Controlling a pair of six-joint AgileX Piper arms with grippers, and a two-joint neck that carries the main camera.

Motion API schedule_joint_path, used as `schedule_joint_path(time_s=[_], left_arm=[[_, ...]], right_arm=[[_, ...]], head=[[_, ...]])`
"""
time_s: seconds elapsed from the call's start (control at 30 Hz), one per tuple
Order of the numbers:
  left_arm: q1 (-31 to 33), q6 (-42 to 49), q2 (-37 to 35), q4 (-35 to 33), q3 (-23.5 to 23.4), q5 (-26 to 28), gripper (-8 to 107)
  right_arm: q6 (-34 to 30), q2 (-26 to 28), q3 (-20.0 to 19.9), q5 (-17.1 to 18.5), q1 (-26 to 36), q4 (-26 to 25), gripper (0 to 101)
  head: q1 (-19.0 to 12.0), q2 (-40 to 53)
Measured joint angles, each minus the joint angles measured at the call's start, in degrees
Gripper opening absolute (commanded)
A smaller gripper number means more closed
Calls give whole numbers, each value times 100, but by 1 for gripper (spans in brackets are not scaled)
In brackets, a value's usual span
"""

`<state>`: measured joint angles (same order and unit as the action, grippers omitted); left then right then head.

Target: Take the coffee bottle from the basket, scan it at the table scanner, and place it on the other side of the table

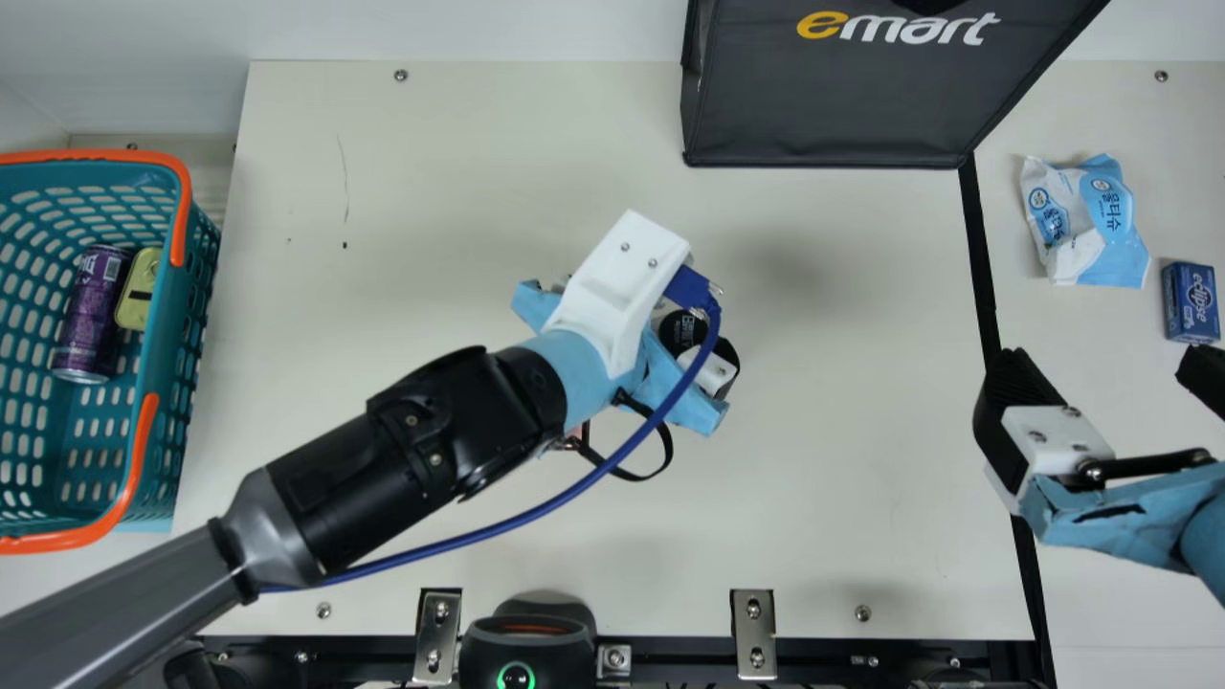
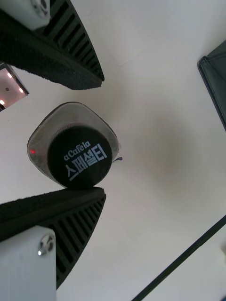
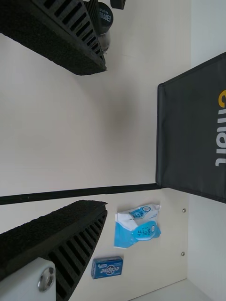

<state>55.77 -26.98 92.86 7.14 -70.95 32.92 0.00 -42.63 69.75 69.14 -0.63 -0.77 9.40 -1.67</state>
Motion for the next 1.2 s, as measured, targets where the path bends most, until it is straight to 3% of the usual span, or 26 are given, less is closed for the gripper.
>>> schedule_joint_path(time_s=[0.17,0.53,0.93,1.2], left_arm=[[-181,65,-177,-447,24,14,90],[-872,839,-979,-2068,467,58,90],[-2154,2155,-2396,-3712,1402,557,90],[-3257,2847,-3374,-3857,1880,1166,90]], right_arm=[[0,0,0,0,0,0,95],[0,0,0,0,0,0,95],[0,0,0,0,0,0,95],[0,0,0,0,0,0,95]], head=[[0,0],[0,0],[0,0],[-9,0]])
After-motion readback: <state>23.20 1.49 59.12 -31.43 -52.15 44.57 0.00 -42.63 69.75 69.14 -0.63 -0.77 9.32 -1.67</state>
